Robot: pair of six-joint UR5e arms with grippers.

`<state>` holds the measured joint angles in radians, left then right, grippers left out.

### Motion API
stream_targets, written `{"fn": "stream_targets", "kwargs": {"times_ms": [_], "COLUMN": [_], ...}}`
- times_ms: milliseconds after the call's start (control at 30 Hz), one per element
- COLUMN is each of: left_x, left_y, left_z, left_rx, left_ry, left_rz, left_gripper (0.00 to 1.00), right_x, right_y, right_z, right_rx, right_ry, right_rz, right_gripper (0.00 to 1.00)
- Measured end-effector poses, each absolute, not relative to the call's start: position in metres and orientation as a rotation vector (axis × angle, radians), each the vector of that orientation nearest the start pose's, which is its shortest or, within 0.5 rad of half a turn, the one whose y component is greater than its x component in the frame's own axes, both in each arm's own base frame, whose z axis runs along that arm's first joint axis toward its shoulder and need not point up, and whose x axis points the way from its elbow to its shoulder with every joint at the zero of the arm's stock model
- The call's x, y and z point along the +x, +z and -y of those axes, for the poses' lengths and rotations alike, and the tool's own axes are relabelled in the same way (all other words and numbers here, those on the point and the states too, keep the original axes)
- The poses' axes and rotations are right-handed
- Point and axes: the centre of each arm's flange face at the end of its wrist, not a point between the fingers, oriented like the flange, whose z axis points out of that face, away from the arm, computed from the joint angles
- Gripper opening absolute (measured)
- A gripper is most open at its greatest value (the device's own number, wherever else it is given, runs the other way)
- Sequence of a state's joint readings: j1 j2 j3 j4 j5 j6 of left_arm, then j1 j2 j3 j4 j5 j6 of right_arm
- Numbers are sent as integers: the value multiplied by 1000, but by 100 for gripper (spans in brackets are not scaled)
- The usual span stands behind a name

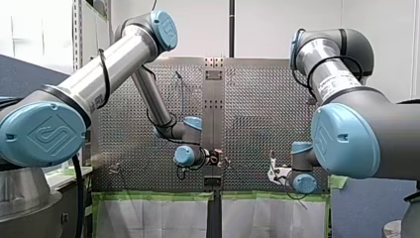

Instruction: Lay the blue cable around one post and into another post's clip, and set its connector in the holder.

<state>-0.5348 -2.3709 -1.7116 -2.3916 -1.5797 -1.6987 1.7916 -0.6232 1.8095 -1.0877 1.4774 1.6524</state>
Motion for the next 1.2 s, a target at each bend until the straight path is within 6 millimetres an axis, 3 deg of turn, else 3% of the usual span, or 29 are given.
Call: {"fn": "stream_targets", "kwargs": {"times_ms": [1200], "left_x": [454], "left_y": [28], "left_z": [443], "left_rx": [453], "left_ry": [-612], "left_rz": [-1714], "left_gripper": [98], "right_x": [268], "right_y": [-63], "right_z": [535], "right_rx": [1492], "right_ry": [1448], "right_rz": [1180], "right_gripper": [0]}}
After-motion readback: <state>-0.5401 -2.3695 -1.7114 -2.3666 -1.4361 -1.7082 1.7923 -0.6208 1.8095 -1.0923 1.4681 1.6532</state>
